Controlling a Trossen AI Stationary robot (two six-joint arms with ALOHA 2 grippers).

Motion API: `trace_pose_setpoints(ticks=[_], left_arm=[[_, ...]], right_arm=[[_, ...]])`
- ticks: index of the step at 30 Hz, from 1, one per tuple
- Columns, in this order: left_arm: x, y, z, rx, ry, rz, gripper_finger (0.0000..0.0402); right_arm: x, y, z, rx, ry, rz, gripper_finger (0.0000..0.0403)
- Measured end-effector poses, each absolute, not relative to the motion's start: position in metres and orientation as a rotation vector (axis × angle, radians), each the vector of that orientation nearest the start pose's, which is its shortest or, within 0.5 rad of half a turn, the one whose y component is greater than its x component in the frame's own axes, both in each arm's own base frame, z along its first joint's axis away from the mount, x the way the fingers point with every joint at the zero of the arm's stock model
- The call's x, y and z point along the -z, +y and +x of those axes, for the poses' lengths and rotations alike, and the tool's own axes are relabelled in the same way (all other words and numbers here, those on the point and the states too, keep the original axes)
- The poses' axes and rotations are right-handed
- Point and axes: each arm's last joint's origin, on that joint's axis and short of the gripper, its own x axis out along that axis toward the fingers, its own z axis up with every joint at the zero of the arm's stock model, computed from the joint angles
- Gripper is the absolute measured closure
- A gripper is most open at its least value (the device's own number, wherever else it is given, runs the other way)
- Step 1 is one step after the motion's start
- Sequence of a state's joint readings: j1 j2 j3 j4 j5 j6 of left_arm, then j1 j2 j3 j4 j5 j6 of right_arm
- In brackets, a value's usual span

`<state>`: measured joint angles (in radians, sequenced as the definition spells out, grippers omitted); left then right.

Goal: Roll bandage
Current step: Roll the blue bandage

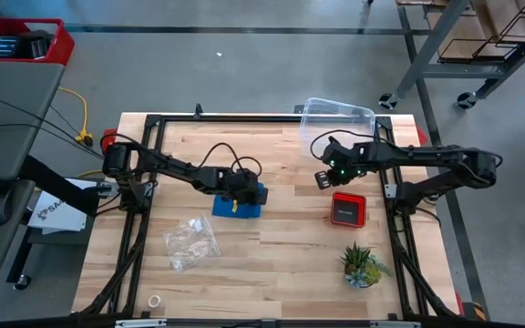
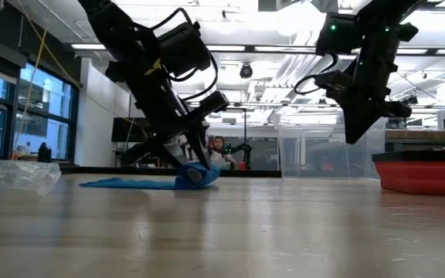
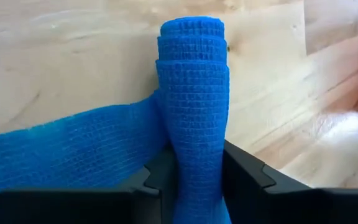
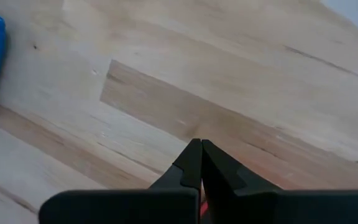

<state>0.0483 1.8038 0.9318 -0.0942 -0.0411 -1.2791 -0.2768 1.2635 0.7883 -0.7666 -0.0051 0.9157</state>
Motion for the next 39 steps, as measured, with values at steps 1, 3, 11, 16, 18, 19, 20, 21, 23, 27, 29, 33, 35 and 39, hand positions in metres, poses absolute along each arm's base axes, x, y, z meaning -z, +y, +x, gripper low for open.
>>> trace_pose_setpoints(ticks=[1, 3, 11, 16, 18, 19, 20, 21, 23, 27, 29, 33, 35, 39], left_arm=[[-0.132, 0.018, 0.339, -0.688, 0.772, -1.176, 0.0295], [-0.133, 0.018, 0.34, -0.68, 0.755, -1.179, 0.0283], [-0.139, 0.017, 0.347, -0.616, 0.681, -1.149, 0.0233], [-0.139, 0.017, 0.348, -0.613, 0.681, -1.144, 0.0208], [-0.14, 0.018, 0.347, -0.608, 0.687, -1.125, 0.0201], [-0.141, 0.02, 0.346, -0.608, 0.694, -1.11, 0.0199], [-0.143, 0.022, 0.344, -0.611, 0.703, -1.093, 0.0197], [-0.145, 0.025, 0.342, -0.617, 0.707, -1.075, 0.0196], [-0.151, 0.031, 0.335, -0.649, 0.728, -1.02, 0.0195], [-0.163, 0.041, 0.32, -0.688, 0.798, -0.91, 0.0195], [-0.167, 0.042, 0.311, -0.691, 0.863, -0.853, 0.0195], [-0.17, 0.033, 0.296, -0.677, 1.018, -0.742, 0.0195], [-0.168, 0.028, 0.292, -0.674, 1.07, -0.697, 0.0195], [-0.168, 0.017, 0.29, -0.651, 1.095, -0.583, 0.0223]], right_arm=[[-0.206, -0.059, 0.208, 0.794, 1.039, 0.958, 0.0403], [-0.208, -0.059, 0.206, 0.799, 1.034, 0.953, 0.0403], [-0.208, -0.059, 0.206, 0.788, 1.039, 0.951, 0.0403], [-0.208, -0.058, 0.206, 0.769, 1.052, 0.944, 0.0403], [-0.208, -0.058, 0.205, 0.77, 1.055, 0.944, 0.0403], [-0.208, -0.058, 0.205, 0.77, 1.055, 0.944, 0.0403], [-0.208, -0.058, 0.205, 0.771, 1.054, 0.946, 0.0403], [-0.208, -0.058, 0.205, 0.771, 1.054, 0.946, 0.0403], [-0.208, -0.058, 0.205, 0.771, 1.054, 0.946, 0.0403], [-0.208, -0.058, 0.206, 0.771, 1.05, 0.958, 0.0403], [-0.209, -0.058, 0.207, 0.757, 1.035, 0.979, 0.0403], [-0.211, -0.056, 0.214, 0.68, 0.994, 1.009, 0.0403], [-0.211, -0.053, 0.217, 0.663, 0.985, 1.003, 0.0403], [-0.208, -0.047, 0.221, 0.691, 0.984, 1.01, 0.0403]])
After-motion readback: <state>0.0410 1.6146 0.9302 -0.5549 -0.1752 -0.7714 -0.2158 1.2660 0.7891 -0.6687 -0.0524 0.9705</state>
